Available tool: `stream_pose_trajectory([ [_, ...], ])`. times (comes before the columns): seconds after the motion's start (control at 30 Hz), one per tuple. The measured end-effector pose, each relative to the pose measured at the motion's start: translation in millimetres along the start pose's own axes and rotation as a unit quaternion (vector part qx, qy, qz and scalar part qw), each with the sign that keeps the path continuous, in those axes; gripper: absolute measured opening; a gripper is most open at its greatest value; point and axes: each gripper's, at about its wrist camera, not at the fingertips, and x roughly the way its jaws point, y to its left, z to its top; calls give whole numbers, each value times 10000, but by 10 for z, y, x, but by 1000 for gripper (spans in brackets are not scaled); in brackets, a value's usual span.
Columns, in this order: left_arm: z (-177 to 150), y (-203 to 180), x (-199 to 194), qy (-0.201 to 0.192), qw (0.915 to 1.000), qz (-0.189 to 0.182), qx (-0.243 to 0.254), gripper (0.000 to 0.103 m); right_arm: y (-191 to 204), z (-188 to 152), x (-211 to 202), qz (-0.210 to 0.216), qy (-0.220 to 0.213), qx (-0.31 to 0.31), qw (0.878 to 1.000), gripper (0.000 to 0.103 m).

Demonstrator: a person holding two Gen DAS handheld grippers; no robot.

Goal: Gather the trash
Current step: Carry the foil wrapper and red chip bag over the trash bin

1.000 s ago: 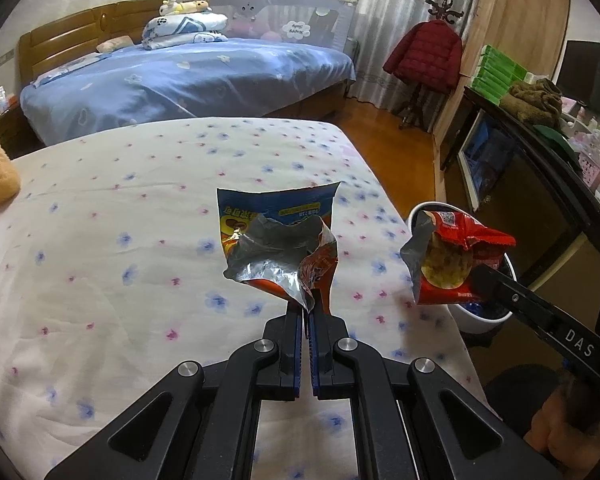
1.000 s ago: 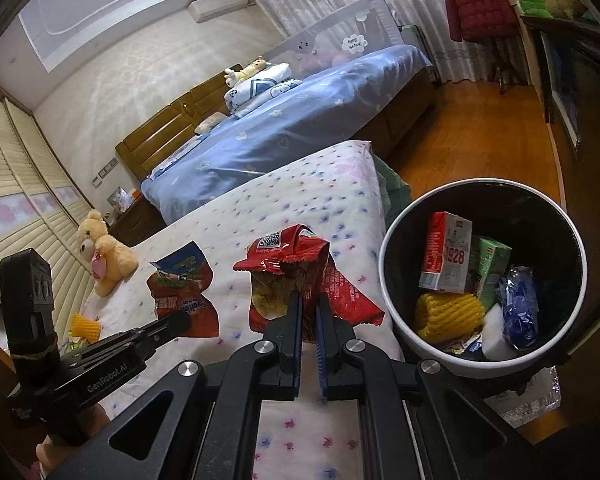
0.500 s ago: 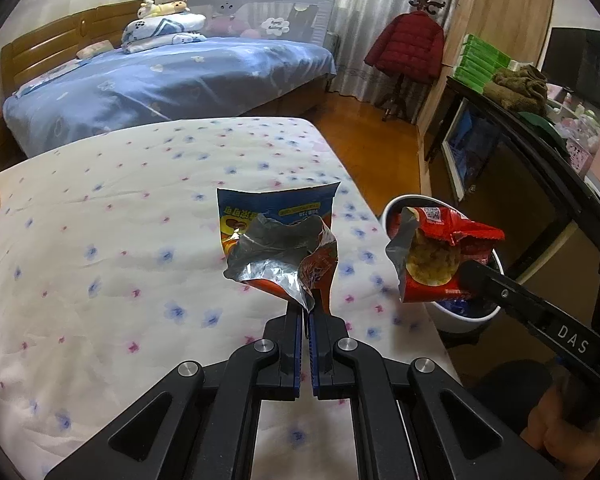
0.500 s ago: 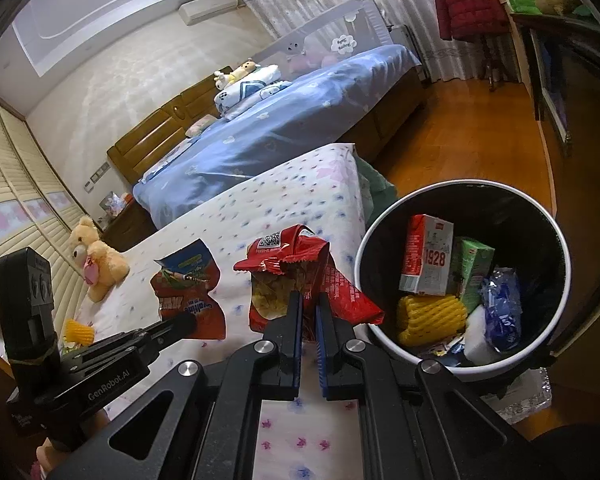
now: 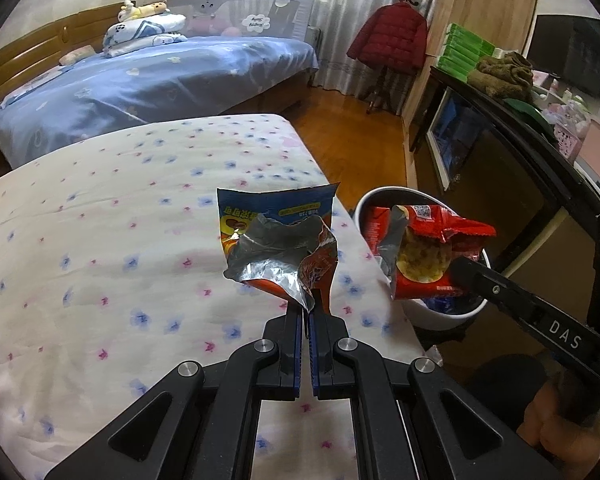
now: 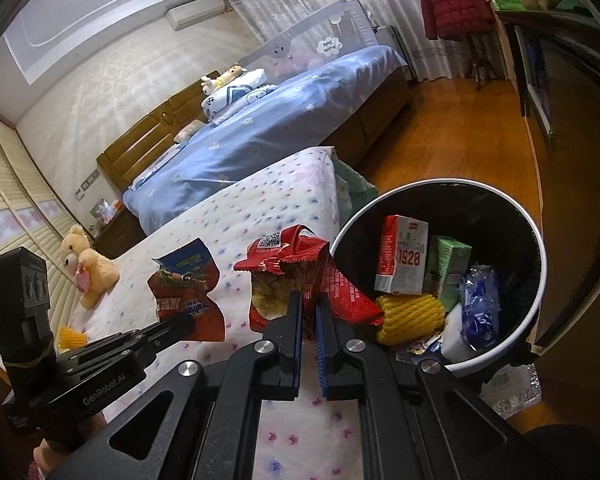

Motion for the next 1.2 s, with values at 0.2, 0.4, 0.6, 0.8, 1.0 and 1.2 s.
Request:
stream_pose_trajectory([
  [0.2, 28, -53, 2, -49, 9999, -12, 109, 2, -36, 11, -61, -34, -61, 12, 10000, 6],
  [0.4, 14, -108, 3, -51, 9998, -56, 177, 2, -83, 29, -116, -95, -118, 45, 9999, 6],
  [0.6, 18, -160, 9, -36, 9997, -90, 238, 2, -138, 42, -177, -145, -165, 78, 9997, 6],
  [0.8, 47, -224, 11, -42, 9994, -150, 311, 2, -174, 34, -227, -178, -197, 105, 9996, 6],
  [1.0, 43, -283, 0, -46, 9991, -192, 383, 2, -199, 27, -263, -221, -223, 136, 9994, 6],
  [1.2, 60, -296, 19, -19, 9988, -247, 415, 2, -245, 25, -289, -262, -245, 167, 9992, 6],
])
